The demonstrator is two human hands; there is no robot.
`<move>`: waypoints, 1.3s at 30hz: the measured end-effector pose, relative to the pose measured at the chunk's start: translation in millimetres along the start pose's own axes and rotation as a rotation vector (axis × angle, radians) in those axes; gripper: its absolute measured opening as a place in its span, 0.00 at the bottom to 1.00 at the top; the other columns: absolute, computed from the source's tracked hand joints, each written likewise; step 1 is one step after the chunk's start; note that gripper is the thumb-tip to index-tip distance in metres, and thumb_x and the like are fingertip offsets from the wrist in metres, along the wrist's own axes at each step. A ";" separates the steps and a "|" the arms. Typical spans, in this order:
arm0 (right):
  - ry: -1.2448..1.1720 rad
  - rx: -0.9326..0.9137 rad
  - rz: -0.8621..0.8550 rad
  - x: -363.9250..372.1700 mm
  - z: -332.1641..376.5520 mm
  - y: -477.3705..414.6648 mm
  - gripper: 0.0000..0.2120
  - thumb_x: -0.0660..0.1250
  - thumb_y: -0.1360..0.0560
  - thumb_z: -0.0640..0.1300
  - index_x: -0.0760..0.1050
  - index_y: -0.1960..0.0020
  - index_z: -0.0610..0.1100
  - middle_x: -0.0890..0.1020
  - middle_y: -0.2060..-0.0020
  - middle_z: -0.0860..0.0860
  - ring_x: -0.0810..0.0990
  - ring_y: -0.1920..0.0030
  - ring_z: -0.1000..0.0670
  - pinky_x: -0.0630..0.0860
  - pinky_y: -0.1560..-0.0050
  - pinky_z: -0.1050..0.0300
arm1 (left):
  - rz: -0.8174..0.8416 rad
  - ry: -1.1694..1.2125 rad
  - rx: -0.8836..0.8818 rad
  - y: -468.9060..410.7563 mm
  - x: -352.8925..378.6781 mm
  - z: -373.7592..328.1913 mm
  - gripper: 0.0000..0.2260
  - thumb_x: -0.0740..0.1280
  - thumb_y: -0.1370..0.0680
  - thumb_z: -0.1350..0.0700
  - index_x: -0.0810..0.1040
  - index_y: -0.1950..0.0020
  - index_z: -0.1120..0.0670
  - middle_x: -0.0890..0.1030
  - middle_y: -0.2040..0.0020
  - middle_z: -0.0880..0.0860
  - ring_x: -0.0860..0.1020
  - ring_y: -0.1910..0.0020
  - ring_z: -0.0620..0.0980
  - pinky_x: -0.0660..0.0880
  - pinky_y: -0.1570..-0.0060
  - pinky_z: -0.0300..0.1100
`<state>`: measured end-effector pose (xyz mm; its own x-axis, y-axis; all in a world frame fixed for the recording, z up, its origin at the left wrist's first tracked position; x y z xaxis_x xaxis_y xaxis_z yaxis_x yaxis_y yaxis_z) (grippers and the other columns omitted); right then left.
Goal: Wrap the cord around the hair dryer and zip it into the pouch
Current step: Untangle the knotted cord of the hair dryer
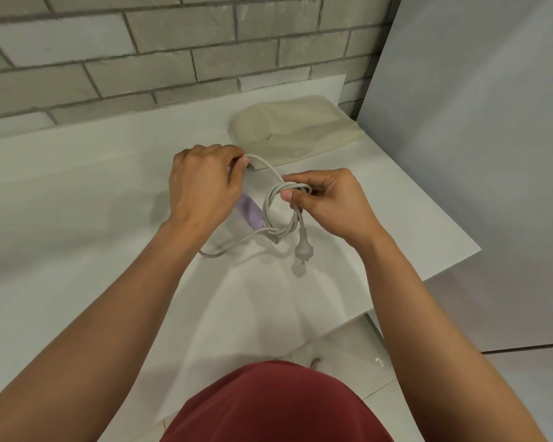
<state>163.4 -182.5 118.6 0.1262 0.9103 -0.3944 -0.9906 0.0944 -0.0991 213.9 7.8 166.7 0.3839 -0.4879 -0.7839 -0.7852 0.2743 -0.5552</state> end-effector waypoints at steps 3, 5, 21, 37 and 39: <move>0.019 -0.003 0.020 1.1 -5.7 -1.3 0.10 0.77 0.24 0.40 0.87 0.46 0.52 0.88 0.60 0.56 0.87 0.57 0.51 0.83 0.43 0.47 | 0.089 0.023 0.110 4.6 15.3 -9.5 0.17 0.63 0.19 0.51 0.79 0.32 0.53 0.82 0.38 0.55 0.77 0.41 0.60 0.74 0.41 0.54; 0.034 -0.002 0.028 0.4 -8.5 -1.6 0.11 0.78 0.24 0.41 0.87 0.43 0.48 0.88 0.59 0.57 0.87 0.56 0.54 0.82 0.43 0.46 | 0.104 0.042 0.289 12.2 18.4 -30.8 0.20 0.68 0.19 0.52 0.76 0.27 0.52 0.78 0.31 0.54 0.75 0.34 0.58 0.72 0.36 0.54; -0.053 0.036 0.031 -8.0 -10.7 -3.3 0.10 0.77 0.23 0.42 0.87 0.48 0.56 0.89 0.58 0.52 0.88 0.55 0.46 0.84 0.46 0.49 | 0.010 0.020 0.102 -7.2 5.5 -17.5 0.12 0.62 0.16 0.49 0.84 0.43 0.51 0.84 0.51 0.52 0.81 0.54 0.59 0.76 0.58 0.50; -0.015 -0.011 0.131 -13.9 -15.3 -10.3 0.10 0.76 0.23 0.39 0.87 0.42 0.47 0.89 0.52 0.57 0.87 0.51 0.59 0.81 0.46 0.63 | 0.225 -0.004 0.341 9.8 37.3 -61.1 0.11 0.67 0.22 0.52 0.85 0.44 0.52 0.87 0.51 0.50 0.84 0.52 0.58 0.78 0.51 0.53; -0.072 0.025 0.146 -16.3 -18.9 -11.2 0.12 0.77 0.24 0.40 0.86 0.40 0.45 0.89 0.51 0.56 0.87 0.50 0.59 0.79 0.47 0.67 | 0.163 -0.015 0.275 7.8 30.8 -58.6 0.11 0.66 0.22 0.51 0.86 0.46 0.52 0.87 0.53 0.51 0.84 0.58 0.60 0.78 0.56 0.50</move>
<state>173.5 -206.0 108.9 -0.0229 0.9414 -0.3365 -0.9992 -0.0324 -0.0226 191.2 -53.6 154.5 0.2725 -0.4077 -0.8715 -0.6766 0.5628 -0.4748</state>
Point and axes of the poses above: each hand's wrist, its own y-axis away from the middle knuckle, its own x-axis out of the palm, z = x × y, the point moved 10 cm from there along -y, towards the middle knuckle
